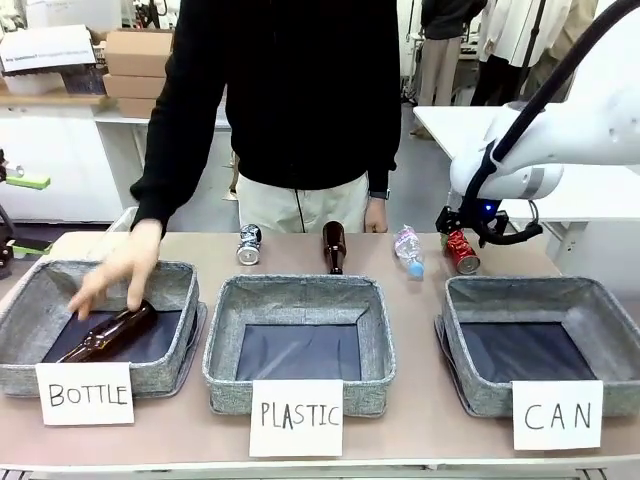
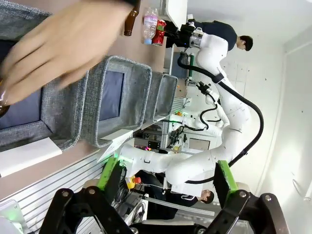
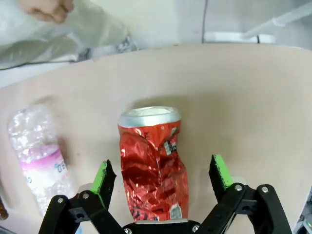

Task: Sort the can waste into the basket.
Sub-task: Pick up the can waste from the table and place it in the right Fabric basket.

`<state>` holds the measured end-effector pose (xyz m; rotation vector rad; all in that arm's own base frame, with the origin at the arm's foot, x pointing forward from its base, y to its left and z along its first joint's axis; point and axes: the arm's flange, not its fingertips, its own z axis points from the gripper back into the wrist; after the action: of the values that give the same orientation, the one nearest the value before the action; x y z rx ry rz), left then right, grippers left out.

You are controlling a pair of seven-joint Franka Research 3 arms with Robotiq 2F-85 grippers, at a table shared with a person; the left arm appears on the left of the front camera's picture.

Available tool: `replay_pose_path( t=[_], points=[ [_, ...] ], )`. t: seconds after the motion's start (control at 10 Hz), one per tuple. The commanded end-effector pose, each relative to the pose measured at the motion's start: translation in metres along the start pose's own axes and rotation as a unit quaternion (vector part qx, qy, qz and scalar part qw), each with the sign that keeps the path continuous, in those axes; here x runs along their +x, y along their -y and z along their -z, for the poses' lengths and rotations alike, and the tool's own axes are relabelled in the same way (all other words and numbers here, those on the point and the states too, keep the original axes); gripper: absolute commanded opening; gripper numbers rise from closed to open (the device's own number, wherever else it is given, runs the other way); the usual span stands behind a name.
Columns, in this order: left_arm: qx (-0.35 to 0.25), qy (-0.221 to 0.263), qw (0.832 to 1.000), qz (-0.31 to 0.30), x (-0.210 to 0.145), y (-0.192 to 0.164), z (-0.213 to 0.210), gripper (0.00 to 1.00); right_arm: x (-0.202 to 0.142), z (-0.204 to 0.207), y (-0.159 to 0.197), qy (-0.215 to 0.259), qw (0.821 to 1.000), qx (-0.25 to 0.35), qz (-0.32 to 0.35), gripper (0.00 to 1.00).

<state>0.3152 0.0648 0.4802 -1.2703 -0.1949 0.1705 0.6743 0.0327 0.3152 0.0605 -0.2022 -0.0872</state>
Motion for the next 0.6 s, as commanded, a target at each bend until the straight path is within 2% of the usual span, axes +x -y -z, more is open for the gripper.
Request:
replay_pose_path(
  t=[0.0,0.2,0.3,0.4,0.5],
  points=[
    [0.0,-0.005,1.0,0.01,-0.002,-0.0001,-0.0013,1.0,0.0064,0.0033,-0.001,-0.009,1.0,0.009,-0.005,1.0],
    [0.0,-0.005,1.0,0.01,-0.002,-0.0001,-0.0013,1.0,0.0045,0.0051,-0.0008,-0.021,1.0,0.003,-0.009,1.0],
    [0.0,-0.005,1.0,0.01,-0.002,-0.0001,-0.0013,1.0,0.0037,0.008,-0.0014,-0.033,0.999,0.001,-0.009,0.93],
    [0.0,-0.005,1.0,0.01,-0.002,-0.0001,-0.0013,1.0,0.0033,0.0087,-0.0015,-0.04,0.999,0.002,-0.012,0.4],
    [0.0,-0.005,1.0,0.01,-0.002,-0.0001,-0.0013,1.0,0.0031,0.008,-0.0014,-0.043,0.999,0.005,-0.014,0.33]
  ],
)
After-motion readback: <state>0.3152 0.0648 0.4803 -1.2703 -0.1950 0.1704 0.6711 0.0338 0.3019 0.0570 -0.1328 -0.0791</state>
